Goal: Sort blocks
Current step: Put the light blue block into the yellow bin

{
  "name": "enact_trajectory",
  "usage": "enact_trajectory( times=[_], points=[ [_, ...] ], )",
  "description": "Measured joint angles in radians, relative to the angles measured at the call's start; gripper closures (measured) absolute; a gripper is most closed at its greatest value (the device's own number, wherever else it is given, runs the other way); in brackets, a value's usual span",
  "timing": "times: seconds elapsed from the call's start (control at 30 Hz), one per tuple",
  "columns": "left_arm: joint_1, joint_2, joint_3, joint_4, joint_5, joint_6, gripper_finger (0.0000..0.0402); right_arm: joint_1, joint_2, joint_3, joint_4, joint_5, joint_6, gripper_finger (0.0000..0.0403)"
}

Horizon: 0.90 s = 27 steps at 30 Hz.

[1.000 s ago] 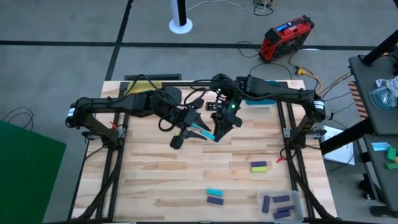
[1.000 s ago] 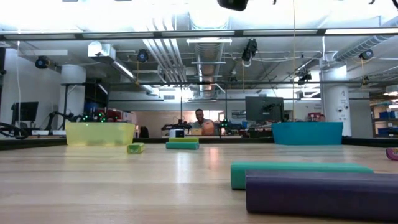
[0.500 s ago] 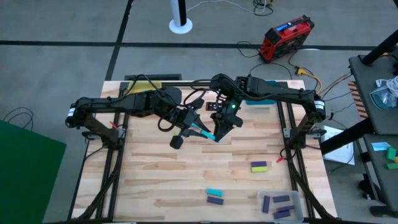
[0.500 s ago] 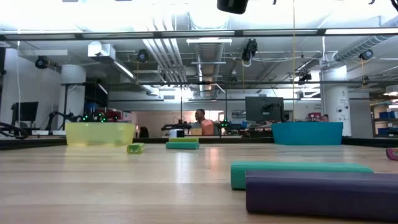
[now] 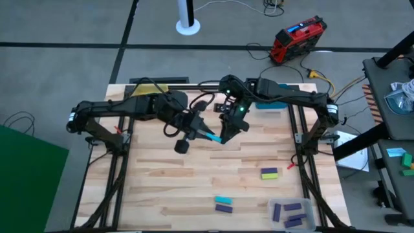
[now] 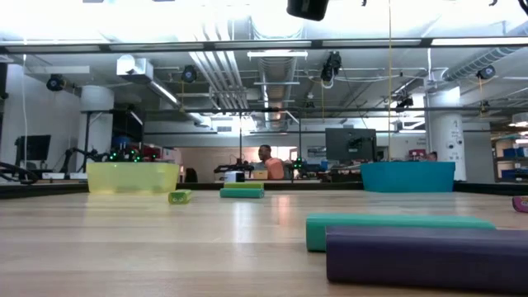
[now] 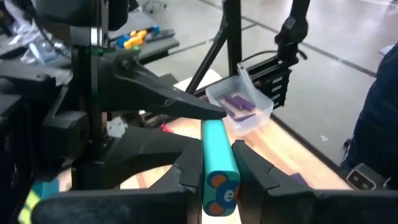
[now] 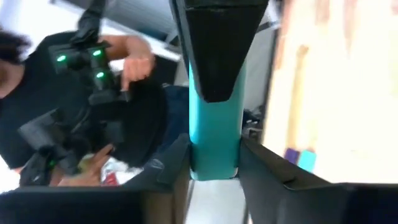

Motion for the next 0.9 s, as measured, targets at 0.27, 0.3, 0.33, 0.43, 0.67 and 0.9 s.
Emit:
enact_trajectory(
  times=[0.27,0.3,0.33,0.43,0.67,0.9],
  points=[
    [0.023,-0.057,0.006,-0.24,-0.168,-0.062,0.0369,-0.06,-0.014,0.0,-0.121,0.13,-0.057,0.0193],
    [0.031,-0.068,0.006,-0.262,-0.183,-0.079,0.0369,-0.073,-0.02,0.001,-0.151,0.157,-0.079,0.0186],
    [0.037,-0.08,0.006,-0.286,-0.2,-0.095,0.0369,-0.086,-0.025,0.001,-0.187,0.184,-0.101,0.0181],
    [0.06,-0.117,0.006,-0.399,-0.283,-0.165,0.0369,-0.131,-0.038,0.001,-0.272,0.287,-0.135,0.0178],
    [0.221,-0.173,0.006,-0.705,-0.568,-0.533,0.0369,-0.206,-0.101,0.001,-0.393,0.687,-0.118,0.0195],
    [0.516,-0.174,-0.036,-0.909,-0.589,-0.85,0.0369,-0.216,-0.151,0.002,-0.396,0.889,-0.112,0.0212]
  ],
)
